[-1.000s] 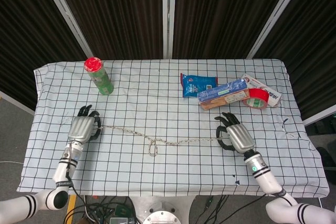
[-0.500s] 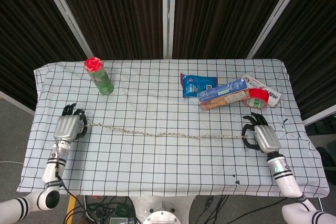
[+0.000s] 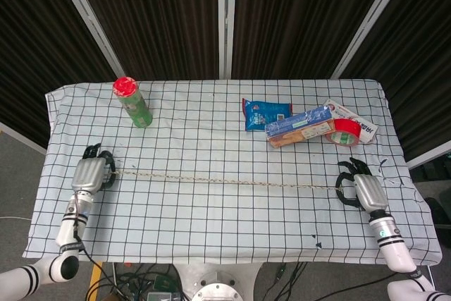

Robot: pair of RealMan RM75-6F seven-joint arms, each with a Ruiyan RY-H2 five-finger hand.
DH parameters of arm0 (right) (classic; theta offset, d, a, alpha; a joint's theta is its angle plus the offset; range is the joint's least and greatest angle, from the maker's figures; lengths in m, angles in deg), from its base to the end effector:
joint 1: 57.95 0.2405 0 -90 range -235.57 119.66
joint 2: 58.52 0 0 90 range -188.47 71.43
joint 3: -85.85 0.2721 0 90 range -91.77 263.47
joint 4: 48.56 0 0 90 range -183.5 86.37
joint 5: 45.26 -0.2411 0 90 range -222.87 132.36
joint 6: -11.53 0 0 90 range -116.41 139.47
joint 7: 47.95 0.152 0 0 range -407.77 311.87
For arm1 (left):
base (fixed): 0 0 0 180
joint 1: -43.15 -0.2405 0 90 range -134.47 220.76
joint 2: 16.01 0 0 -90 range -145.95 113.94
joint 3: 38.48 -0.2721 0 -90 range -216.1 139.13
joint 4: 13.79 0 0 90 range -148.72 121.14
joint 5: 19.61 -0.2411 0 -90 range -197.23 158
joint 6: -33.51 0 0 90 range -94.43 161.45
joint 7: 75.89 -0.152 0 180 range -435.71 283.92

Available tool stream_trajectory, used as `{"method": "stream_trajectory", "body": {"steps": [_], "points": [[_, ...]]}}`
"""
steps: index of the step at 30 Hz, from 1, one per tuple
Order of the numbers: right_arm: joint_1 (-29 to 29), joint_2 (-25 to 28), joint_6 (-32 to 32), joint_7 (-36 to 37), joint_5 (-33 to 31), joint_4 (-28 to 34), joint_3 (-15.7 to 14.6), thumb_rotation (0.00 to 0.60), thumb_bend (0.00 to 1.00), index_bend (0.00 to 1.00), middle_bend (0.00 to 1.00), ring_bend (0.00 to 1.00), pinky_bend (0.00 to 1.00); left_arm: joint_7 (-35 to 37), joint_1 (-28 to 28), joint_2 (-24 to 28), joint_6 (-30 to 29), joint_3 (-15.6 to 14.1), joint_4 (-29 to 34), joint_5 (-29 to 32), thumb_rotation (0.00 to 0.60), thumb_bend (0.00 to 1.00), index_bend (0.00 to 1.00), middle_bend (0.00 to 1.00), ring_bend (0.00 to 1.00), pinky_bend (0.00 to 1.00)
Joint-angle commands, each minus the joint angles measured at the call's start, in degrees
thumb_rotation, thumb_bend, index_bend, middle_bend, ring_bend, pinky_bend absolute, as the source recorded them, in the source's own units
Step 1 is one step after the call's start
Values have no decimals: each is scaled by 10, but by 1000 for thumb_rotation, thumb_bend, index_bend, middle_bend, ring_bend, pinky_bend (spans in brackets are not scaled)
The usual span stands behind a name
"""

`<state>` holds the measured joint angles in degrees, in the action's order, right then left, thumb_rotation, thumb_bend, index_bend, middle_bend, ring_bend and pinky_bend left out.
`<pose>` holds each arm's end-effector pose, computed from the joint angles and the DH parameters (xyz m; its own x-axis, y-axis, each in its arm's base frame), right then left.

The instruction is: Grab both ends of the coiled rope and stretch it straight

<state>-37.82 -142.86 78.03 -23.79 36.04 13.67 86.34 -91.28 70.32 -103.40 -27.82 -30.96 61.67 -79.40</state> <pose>-0.3785 -0.2878 0.0283 0.1726 -0.2451 0.9540 -0.9850 -0.0415 0.1675 -0.3112 0.3304 -0.0098 0.4140 0.2612 0.8720 0.9006 0.0221 -0.4342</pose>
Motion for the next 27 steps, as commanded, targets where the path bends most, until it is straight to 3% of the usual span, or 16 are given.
{"method": "stream_trajectory", "body": {"steps": [1,24,27], "points": [[-3,-5,-5,8,5,-9,-3,600,355,731,178,0,0,2,0,-3,4,-1,-4,-2,600,455,643,255,2,60],[-10,-33,-24,48,19,-65,1,600,355,728,177,0,0,3,-2,-23,27,-4,-37,-1,600,456,643,255,2,60],[-11,-33,-26,50,20,-68,1,600,343,679,167,0,0,5,-3,-24,27,-3,-38,-2,600,457,640,255,2,60]]}}
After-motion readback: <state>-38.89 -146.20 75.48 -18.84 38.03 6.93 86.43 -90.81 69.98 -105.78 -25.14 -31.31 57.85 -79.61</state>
